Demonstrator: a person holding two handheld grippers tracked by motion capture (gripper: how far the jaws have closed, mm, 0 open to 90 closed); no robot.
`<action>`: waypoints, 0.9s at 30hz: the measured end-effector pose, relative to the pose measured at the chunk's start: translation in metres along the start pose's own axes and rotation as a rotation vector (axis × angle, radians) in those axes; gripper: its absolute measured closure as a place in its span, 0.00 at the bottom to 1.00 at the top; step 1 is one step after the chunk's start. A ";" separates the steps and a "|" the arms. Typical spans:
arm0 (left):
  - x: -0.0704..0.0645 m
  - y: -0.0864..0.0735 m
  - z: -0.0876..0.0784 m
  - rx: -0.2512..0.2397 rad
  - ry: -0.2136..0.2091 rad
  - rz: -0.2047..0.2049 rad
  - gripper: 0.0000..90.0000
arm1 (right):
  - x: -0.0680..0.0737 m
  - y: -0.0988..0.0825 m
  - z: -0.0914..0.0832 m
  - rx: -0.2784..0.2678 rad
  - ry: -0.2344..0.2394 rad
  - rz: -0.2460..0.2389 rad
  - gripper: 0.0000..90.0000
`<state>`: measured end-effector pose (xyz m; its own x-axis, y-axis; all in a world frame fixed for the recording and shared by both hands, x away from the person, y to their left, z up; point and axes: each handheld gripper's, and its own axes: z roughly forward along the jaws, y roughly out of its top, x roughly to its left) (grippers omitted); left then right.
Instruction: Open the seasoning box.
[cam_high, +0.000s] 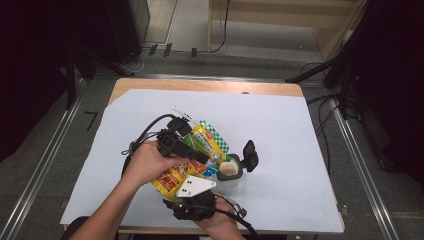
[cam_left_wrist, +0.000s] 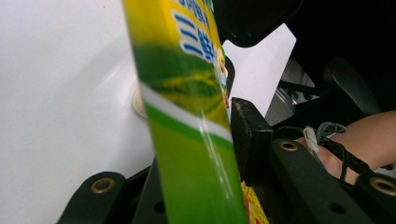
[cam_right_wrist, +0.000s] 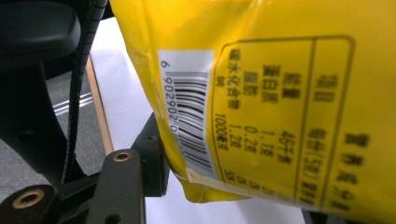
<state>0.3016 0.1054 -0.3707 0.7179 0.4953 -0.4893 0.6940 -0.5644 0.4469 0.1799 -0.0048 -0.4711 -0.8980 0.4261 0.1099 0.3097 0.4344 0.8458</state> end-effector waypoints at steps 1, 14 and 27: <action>-0.001 0.002 0.001 0.007 0.005 0.001 0.87 | -0.001 0.000 -0.001 -0.004 0.004 0.007 0.56; 0.002 0.010 0.006 0.008 -0.046 -0.021 0.86 | -0.001 -0.001 0.000 -0.007 0.030 0.063 0.64; 0.004 0.005 0.006 0.037 -0.025 0.003 0.81 | -0.009 -0.005 -0.006 -0.069 0.046 0.161 0.66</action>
<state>0.3079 0.1002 -0.3750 0.7181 0.4768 -0.5069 0.6889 -0.5903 0.4207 0.1848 -0.0156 -0.4732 -0.8526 0.4479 0.2691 0.4295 0.3074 0.8491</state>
